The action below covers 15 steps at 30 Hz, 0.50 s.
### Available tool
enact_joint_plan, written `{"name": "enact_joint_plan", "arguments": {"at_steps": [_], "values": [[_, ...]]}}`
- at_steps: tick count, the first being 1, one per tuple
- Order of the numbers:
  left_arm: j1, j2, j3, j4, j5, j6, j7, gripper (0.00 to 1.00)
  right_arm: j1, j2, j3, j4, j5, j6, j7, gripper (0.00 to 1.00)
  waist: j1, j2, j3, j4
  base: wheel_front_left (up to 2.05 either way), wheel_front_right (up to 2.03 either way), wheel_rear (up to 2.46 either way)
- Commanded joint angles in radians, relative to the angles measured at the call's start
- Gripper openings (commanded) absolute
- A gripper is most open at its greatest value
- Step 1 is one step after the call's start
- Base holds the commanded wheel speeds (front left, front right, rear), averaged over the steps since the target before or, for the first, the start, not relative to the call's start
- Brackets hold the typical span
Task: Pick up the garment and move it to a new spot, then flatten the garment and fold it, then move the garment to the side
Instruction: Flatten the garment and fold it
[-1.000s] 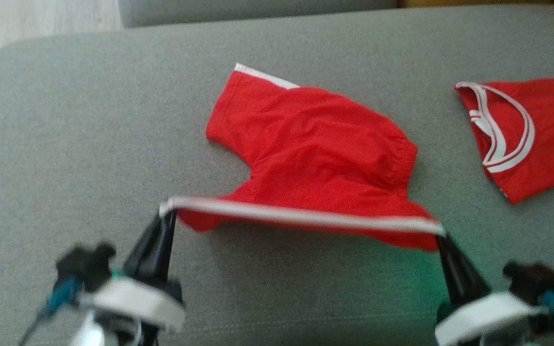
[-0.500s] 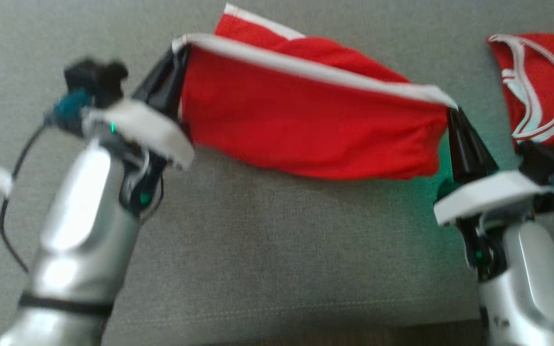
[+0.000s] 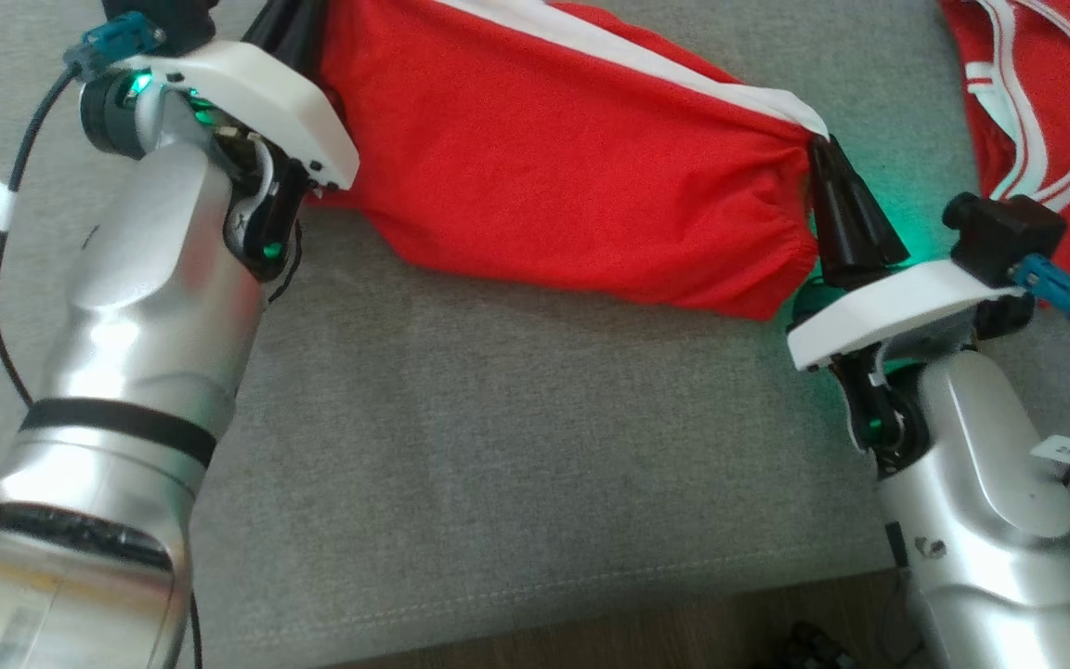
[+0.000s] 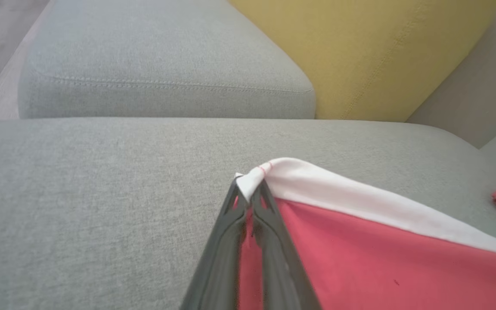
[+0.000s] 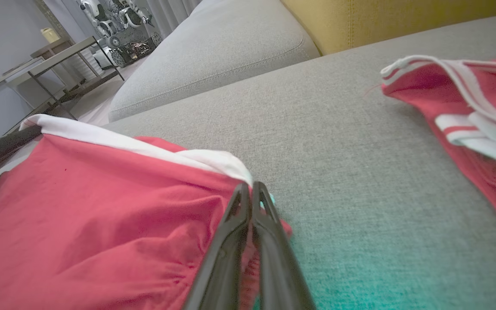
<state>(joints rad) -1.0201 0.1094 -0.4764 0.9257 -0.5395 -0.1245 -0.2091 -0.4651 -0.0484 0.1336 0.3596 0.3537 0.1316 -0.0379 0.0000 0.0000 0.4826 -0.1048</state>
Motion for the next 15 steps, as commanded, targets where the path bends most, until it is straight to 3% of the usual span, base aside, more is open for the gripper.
{"name": "enact_joint_plan", "arguments": {"at_steps": [1,2,3,4,12,15], "values": [[-0.042,0.025,0.013,-0.010,-0.011,-0.006,-0.011,0.00,-0.013,-0.002,0.028,-0.020,0.006,-0.001,-0.012,0.00,0.0000,0.0000,0.011,-0.012,0.00,0.00,0.00],[-0.053,0.025,0.003,0.009,-0.021,-0.006,-0.016,0.16,-0.018,-0.002,0.035,-0.013,0.009,-0.001,-0.018,0.14,0.0000,0.0000,0.013,-0.015,0.00,0.00,0.00],[-0.062,0.025,-0.003,0.028,-0.034,-0.006,-0.019,0.58,-0.023,-0.002,0.045,-0.008,0.010,-0.001,-0.022,0.46,0.0000,0.0000,0.017,-0.018,0.00,0.00,0.00],[-0.076,0.024,-0.022,0.059,-0.055,-0.006,-0.023,1.00,-0.030,-0.002,0.060,-0.006,0.010,-0.001,-0.036,1.00,0.0000,0.0000,0.020,-0.020,0.00,0.00,0.00],[-0.081,0.052,-0.052,0.072,-0.078,-0.006,-0.051,1.00,0.006,-0.002,0.063,-0.085,-0.061,-0.001,-0.097,1.00,0.0000,0.0000,0.004,-0.001,0.00,0.00,0.00],[-0.040,0.071,0.001,-0.035,-0.041,0.032,-0.052,1.00,0.034,-0.002,0.039,-0.140,-0.106,-0.001,-0.097,1.00,0.0000,0.0000,-0.013,0.012,0.00,0.00,0.00]]}}
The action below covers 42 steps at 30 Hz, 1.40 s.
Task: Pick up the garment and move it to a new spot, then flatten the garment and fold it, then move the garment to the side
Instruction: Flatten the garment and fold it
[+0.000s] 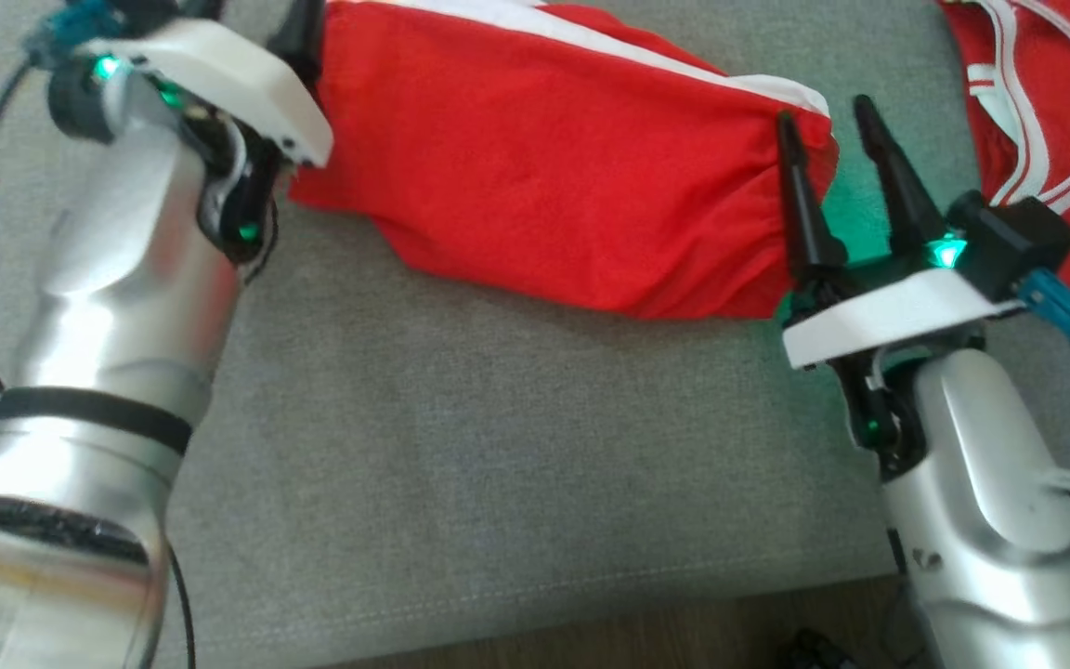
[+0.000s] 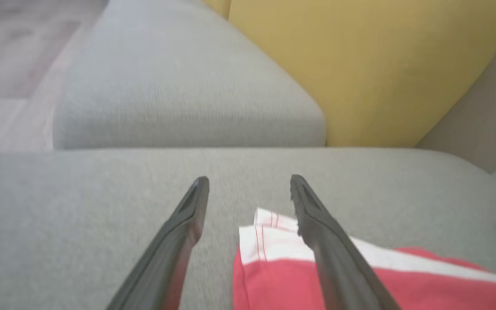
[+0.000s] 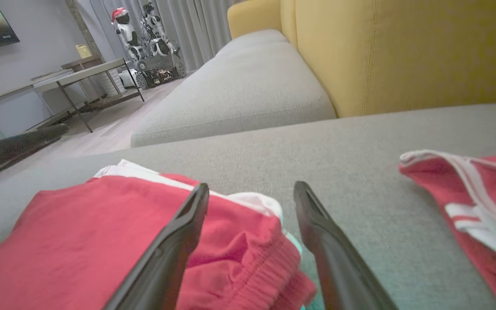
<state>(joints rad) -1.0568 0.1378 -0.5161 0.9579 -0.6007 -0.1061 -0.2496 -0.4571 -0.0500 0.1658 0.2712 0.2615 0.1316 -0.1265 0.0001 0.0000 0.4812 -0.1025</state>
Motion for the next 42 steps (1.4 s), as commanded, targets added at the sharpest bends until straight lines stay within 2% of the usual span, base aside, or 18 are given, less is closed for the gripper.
{"name": "enact_joint_plan", "arguments": {"at_steps": [1,8,20,30,42], "values": [[0.023,0.048,0.062,-0.112,0.036,0.030,-0.012,1.00,0.036,0.000,0.001,-0.073,-0.026,-0.001,-0.007,1.00,-0.0001,0.0000,-0.018,0.014,0.00,0.00,0.00],[0.242,0.077,0.182,-0.403,0.157,0.122,-0.012,1.00,0.105,0.000,-0.053,-0.209,-0.090,-0.001,0.028,1.00,-0.0001,0.0000,-0.068,0.042,0.00,0.00,0.00],[0.567,0.115,0.291,-0.717,0.253,0.209,-0.012,1.00,0.201,0.000,-0.114,-0.314,-0.131,-0.001,0.078,1.00,-0.0001,0.0000,-0.147,0.058,0.00,0.00,0.00],[0.772,0.135,0.278,-0.819,0.269,0.232,-0.005,1.00,0.301,0.000,-0.143,-0.344,-0.134,-0.001,0.110,1.00,-0.0001,0.0000,-0.217,0.069,0.00,0.00,0.00],[0.824,0.147,0.270,-0.840,0.259,0.245,0.015,1.00,0.344,0.000,-0.157,-0.365,-0.136,-0.001,0.136,1.00,-0.0001,0.0000,-0.241,0.068,0.00,0.00,0.00]]}}
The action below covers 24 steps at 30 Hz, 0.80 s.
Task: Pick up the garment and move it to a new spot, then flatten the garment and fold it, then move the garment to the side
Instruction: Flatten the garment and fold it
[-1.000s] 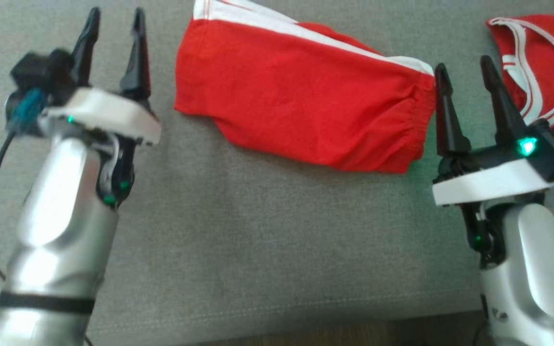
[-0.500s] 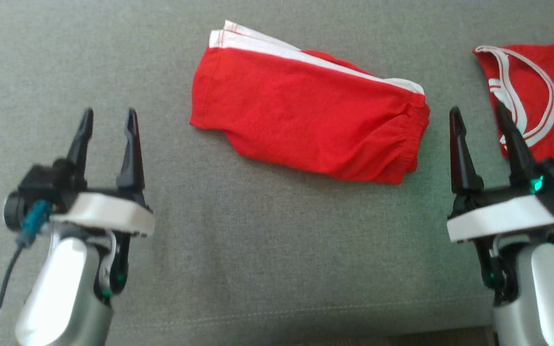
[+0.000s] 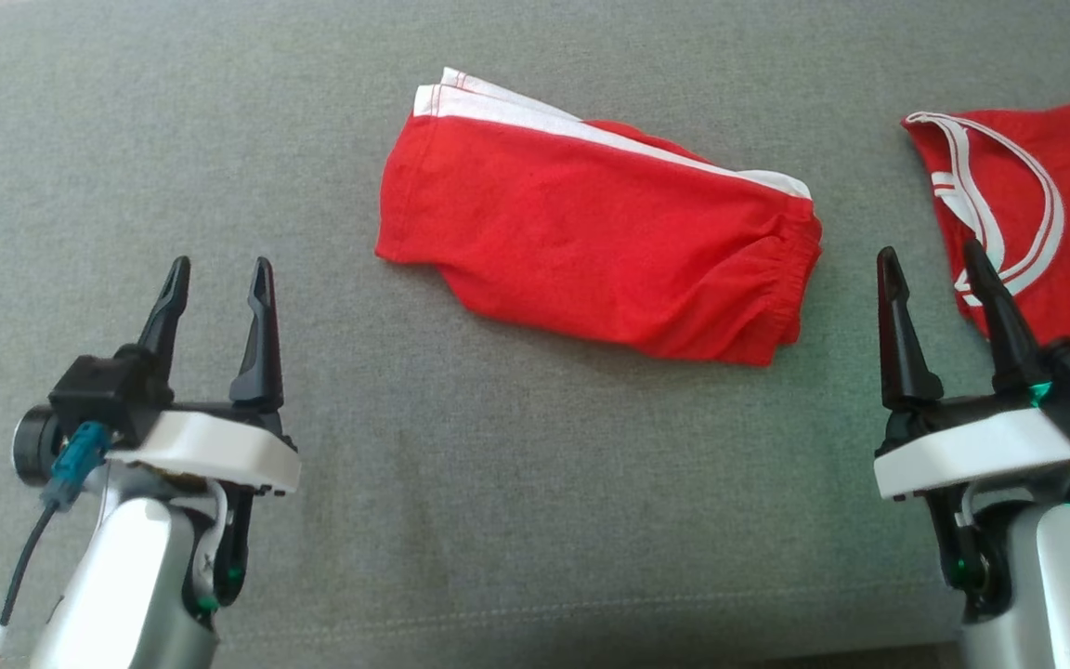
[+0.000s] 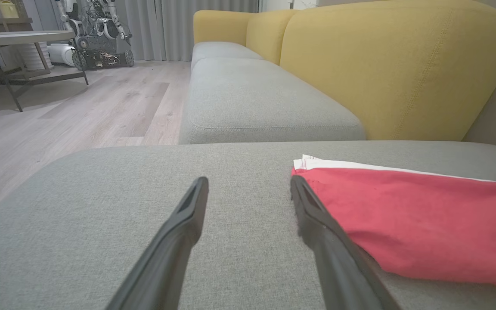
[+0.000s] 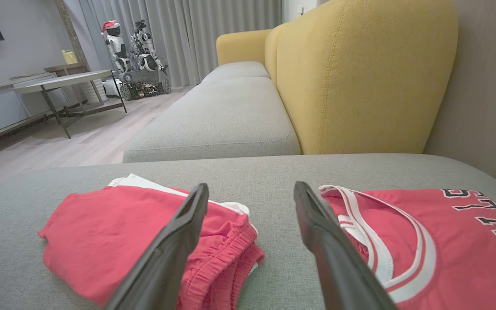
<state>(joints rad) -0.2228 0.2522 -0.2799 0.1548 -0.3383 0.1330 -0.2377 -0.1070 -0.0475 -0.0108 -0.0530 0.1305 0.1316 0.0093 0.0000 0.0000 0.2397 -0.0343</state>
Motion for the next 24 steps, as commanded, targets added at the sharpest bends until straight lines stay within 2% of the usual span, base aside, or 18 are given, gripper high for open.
{"name": "enact_joint_plan", "arguments": {"at_steps": [1,10,14,20,24], "values": [[-0.010,0.033,0.034,-0.038,-0.005,0.006,0.003,1.00,-0.006,-0.003,0.020,-0.041,-0.006,-0.001,0.003,1.00,0.0000,0.0000,0.000,0.000,0.00,0.00,0.00],[-0.014,0.032,0.026,-0.041,-0.014,0.004,0.005,1.00,-0.014,-0.003,0.025,-0.045,-0.005,-0.001,0.011,1.00,0.0000,0.0000,0.007,0.005,0.00,0.00,0.00],[-0.032,0.033,0.020,-0.037,-0.022,-0.010,0.008,1.00,-0.018,-0.003,0.028,-0.046,0.000,-0.001,0.012,1.00,0.0000,0.0000,0.015,0.005,0.00,0.00,0.00],[-0.156,0.019,-0.024,0.011,-0.039,-0.081,0.045,1.00,-0.036,-0.003,0.029,-0.055,0.003,-0.001,0.015,1.00,0.0000,0.0000,0.057,0.004,0.00,0.00,0.00],[-0.279,-0.005,-0.060,0.106,-0.059,-0.143,0.089,1.00,-0.053,-0.003,0.034,-0.058,-0.001,-0.001,0.017,1.00,0.0000,0.0000,0.091,-0.012,0.00,0.00,0.00]]}}
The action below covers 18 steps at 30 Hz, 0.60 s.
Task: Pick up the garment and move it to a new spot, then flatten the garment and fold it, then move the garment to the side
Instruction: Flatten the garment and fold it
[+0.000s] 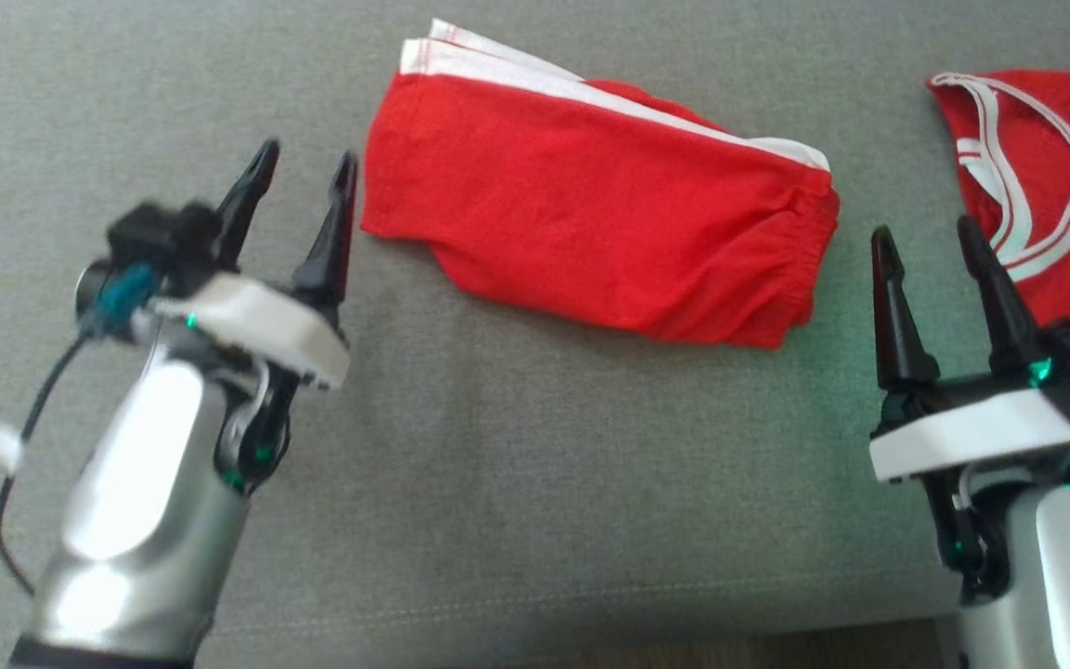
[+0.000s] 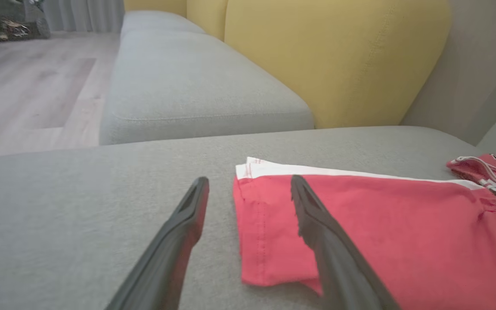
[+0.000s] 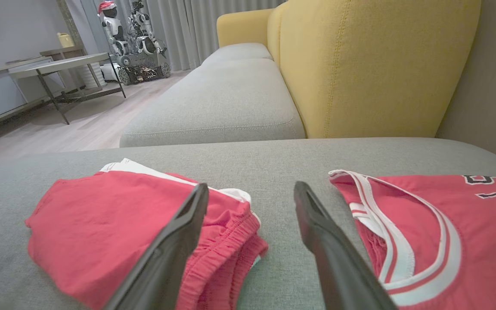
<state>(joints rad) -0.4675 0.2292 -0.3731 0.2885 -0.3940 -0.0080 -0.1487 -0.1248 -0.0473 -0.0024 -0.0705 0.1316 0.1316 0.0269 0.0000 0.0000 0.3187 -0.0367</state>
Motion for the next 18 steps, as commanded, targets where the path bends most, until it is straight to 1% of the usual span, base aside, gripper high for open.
{"name": "enact_joint_plan", "arguments": {"at_steps": [1,4,8,13,15,17,18], "values": [[-0.064,0.012,0.027,0.002,-0.007,-0.017,0.005,1.00,-0.041,-0.003,0.028,-0.041,-0.002,-0.001,-0.001,1.00,0.0000,0.0000,0.020,-0.016,0.00,0.00,0.00],[-0.151,-0.007,0.008,0.116,-0.024,-0.056,0.033,1.00,-0.057,-0.003,0.041,-0.037,0.001,-0.001,-0.005,1.00,0.0000,0.0000,0.042,-0.037,0.00,0.00,0.00],[-0.246,-0.023,-0.009,0.280,-0.056,-0.093,0.057,1.00,-0.071,-0.003,0.048,-0.024,0.013,-0.001,-0.014,1.00,0.0000,0.0000,0.064,-0.065,0.00,0.00,0.00],[-0.320,-0.027,-0.024,0.453,-0.101,-0.114,0.094,1.00,-0.083,-0.003,0.049,-0.007,0.021,-0.001,-0.025,1.00,0.0000,0.0000,0.080,-0.099,0.00,0.00,0.00],[-0.349,-0.033,-0.040,0.529,-0.131,-0.119,0.137,1.00,-0.083,-0.003,0.046,0.002,0.031,-0.001,-0.033,1.00,0.0000,0.0000,0.083,-0.109,0.00,0.00,0.00],[-0.363,-0.038,-0.053,0.561,-0.151,-0.121,0.159,1.00,-0.083,-0.003,0.044,0.007,0.038,-0.001,-0.036,1.00,0.0000,0.0000,0.085,-0.114,0.00,0.00,0.00],[-0.369,-0.038,-0.060,0.573,-0.159,-0.122,0.164,0.84,-0.083,-0.003,0.043,0.010,0.043,-0.001,-0.037,1.00,0.0000,0.0000,0.085,-0.116,0.00,0.00,0.00]]}}
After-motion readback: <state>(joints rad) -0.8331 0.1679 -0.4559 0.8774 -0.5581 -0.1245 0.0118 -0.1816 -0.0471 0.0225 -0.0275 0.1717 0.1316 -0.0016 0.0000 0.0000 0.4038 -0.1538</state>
